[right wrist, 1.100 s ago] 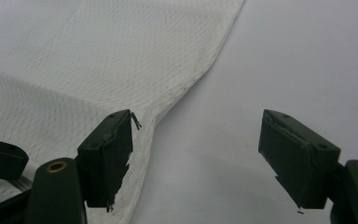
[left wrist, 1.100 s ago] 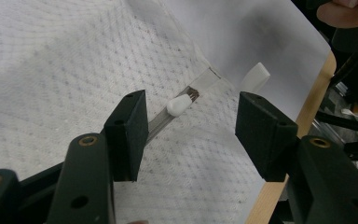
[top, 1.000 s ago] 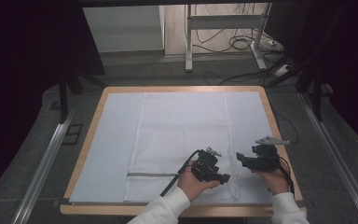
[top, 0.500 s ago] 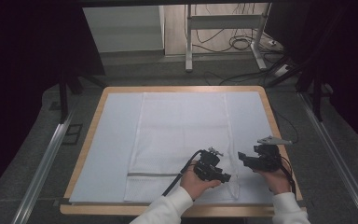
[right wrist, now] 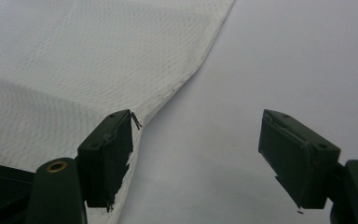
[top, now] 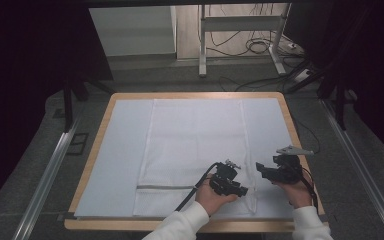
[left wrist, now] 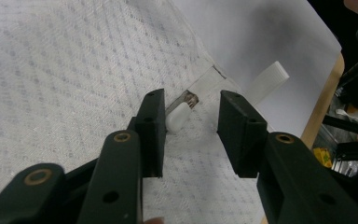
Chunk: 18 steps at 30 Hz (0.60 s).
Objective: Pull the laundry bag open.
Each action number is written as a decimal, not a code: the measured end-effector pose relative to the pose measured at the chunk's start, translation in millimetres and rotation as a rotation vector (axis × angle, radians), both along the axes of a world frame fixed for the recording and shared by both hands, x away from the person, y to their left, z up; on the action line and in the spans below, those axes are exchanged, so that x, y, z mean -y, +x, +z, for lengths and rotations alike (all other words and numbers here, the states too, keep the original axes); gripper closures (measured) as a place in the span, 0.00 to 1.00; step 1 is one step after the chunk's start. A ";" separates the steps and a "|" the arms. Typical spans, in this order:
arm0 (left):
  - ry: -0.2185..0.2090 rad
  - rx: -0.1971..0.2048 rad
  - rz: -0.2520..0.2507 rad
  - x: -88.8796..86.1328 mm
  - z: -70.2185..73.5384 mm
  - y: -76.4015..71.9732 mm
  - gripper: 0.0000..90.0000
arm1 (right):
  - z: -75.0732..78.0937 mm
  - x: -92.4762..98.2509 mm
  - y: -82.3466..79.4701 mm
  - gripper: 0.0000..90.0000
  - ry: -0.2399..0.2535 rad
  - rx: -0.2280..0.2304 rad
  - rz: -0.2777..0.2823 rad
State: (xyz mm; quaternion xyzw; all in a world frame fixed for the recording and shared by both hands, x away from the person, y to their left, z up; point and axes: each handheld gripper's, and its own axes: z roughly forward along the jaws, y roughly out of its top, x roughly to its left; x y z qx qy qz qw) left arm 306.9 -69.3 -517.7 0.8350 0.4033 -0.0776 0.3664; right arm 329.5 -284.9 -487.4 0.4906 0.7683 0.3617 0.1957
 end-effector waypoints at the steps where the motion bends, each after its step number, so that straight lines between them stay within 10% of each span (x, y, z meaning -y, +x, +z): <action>1: -0.002 -0.001 0.003 -0.2 -0.2 0.2 0.70 | 0.0 0.0 0.0 0.29 0.000 0.000 0.000; 18: -0.014 0.019 0.017 1.6 -2.7 0.8 0.84 | -0.3 -1.1 0.0 0.29 -0.042 0.012 -0.009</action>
